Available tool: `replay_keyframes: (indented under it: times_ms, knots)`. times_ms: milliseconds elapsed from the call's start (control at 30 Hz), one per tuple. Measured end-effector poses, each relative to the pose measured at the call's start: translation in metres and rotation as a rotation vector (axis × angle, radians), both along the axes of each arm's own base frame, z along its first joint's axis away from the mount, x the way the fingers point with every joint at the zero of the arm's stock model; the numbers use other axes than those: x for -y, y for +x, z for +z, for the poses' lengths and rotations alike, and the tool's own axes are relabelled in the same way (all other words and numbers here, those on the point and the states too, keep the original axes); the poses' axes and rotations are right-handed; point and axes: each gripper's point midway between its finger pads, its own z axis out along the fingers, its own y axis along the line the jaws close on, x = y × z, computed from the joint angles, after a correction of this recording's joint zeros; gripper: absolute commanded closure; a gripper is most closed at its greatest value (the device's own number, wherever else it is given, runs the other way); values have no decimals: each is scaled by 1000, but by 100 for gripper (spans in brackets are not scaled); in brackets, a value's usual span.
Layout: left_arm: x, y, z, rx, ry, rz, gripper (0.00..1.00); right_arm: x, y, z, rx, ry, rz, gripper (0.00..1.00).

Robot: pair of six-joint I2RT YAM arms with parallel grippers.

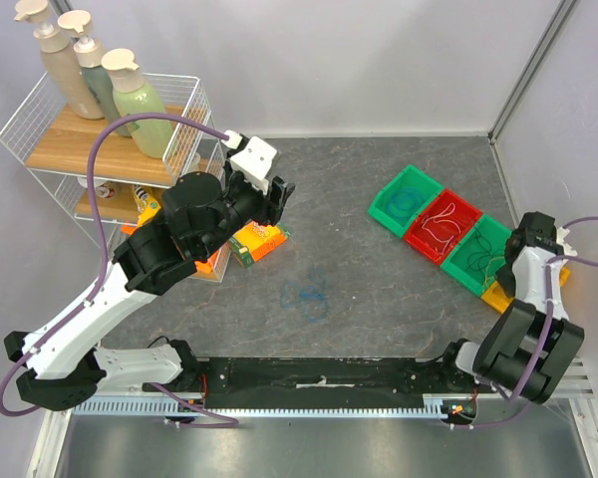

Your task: Untangle the cables

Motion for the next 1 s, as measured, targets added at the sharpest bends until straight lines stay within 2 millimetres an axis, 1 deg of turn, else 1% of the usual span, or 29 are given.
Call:
replay_keyframes:
  times_ms: [100, 267, 400, 500, 533, 600, 633, 733, 800, 867, 933, 1000]
  knots:
    - [0, 0, 0, 0, 0, 0, 39, 11, 10, -3, -23, -20, 24, 100]
    - [0, 0, 0, 0, 0, 0, 39, 31, 21, -12, -94, -62, 50, 100]
    - [0, 0, 0, 0, 0, 0, 39, 49, 38, -11, -106, -111, 66, 100]
    - [0, 0, 0, 0, 0, 0, 39, 59, 49, -16, -122, -122, 74, 99]
    - [0, 0, 0, 0, 0, 0, 39, 62, 52, -19, -134, -124, 79, 95]
    - [0, 0, 0, 0, 0, 0, 39, 65, 55, -23, -146, -122, 81, 79]
    - [0, 0, 0, 0, 0, 0, 39, 66, 56, -24, -151, -120, 85, 72]
    - [0, 0, 0, 0, 0, 0, 39, 66, 56, -22, -152, -121, 95, 59]
    - [0, 0, 0, 0, 0, 0, 39, 64, 57, -18, -140, -117, 101, 55]
    - [0, 0, 0, 0, 0, 0, 39, 60, 58, -9, -106, -111, 109, 52]
    - [0, 0, 0, 0, 0, 0, 39, 56, 59, 4, -63, -112, 116, 50]
    - [0, 0, 0, -1, 0, 0, 39, 51, 61, 21, -11, -117, 122, 48]
